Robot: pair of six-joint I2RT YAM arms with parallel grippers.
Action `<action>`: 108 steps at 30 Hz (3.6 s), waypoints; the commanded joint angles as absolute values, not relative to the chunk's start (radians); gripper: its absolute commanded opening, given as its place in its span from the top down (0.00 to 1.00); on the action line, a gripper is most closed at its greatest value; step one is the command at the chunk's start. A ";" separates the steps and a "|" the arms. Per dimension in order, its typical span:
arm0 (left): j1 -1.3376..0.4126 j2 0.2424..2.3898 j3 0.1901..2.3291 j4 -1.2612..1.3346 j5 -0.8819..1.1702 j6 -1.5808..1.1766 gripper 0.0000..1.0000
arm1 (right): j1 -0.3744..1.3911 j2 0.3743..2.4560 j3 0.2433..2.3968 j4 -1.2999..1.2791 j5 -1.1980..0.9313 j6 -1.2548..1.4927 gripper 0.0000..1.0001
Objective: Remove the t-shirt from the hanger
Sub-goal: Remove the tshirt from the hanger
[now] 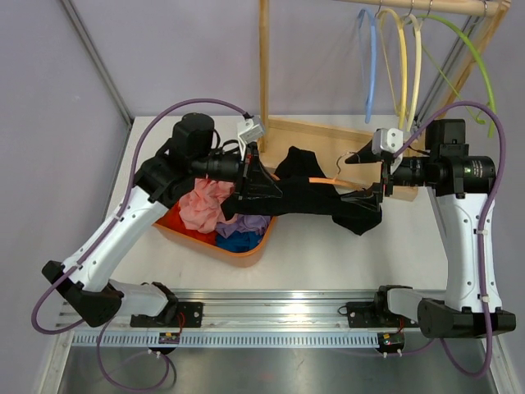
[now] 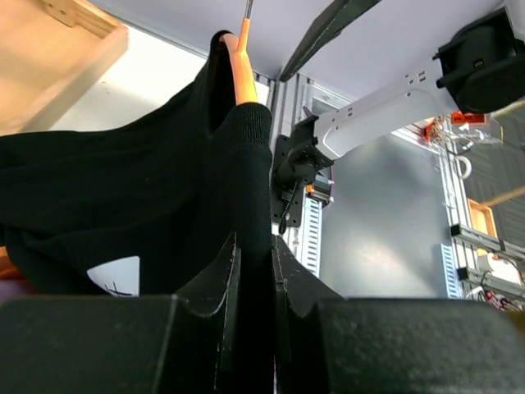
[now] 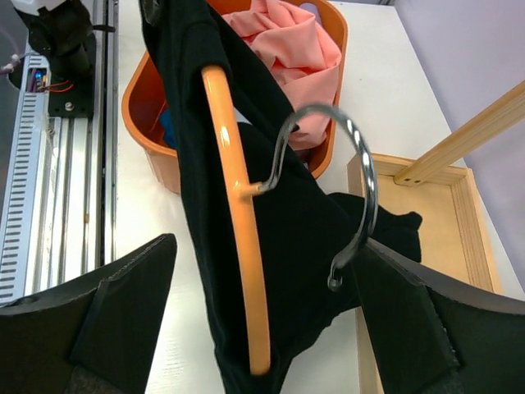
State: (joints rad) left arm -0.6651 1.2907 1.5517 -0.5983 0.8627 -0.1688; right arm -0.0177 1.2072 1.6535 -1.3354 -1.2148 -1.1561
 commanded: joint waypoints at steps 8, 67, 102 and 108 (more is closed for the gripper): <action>-0.683 1.312 1.611 -0.451 0.936 -0.120 1.00 | 0.080 1.201 1.591 -1.640 -1.187 -1.175 0.44; -0.976 1.805 2.048 -0.476 -0.069 -0.529 0.33 | 0.061 0.974 1.424 -0.940 -0.538 -0.138 1.00; -0.980 1.720 1.921 -0.248 0.196 -0.525 1.00 | 0.040 0.992 1.413 -0.901 -0.494 -0.109 1.00; -0.997 1.678 1.894 -0.241 0.255 -0.540 1.00 | 0.040 1.022 1.433 -0.890 -0.485 -0.117 1.00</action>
State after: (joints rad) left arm -0.9745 1.7508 1.8885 -0.3374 0.1604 -0.5320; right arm 0.0429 1.0092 1.4055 -0.9756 -0.5125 -0.1089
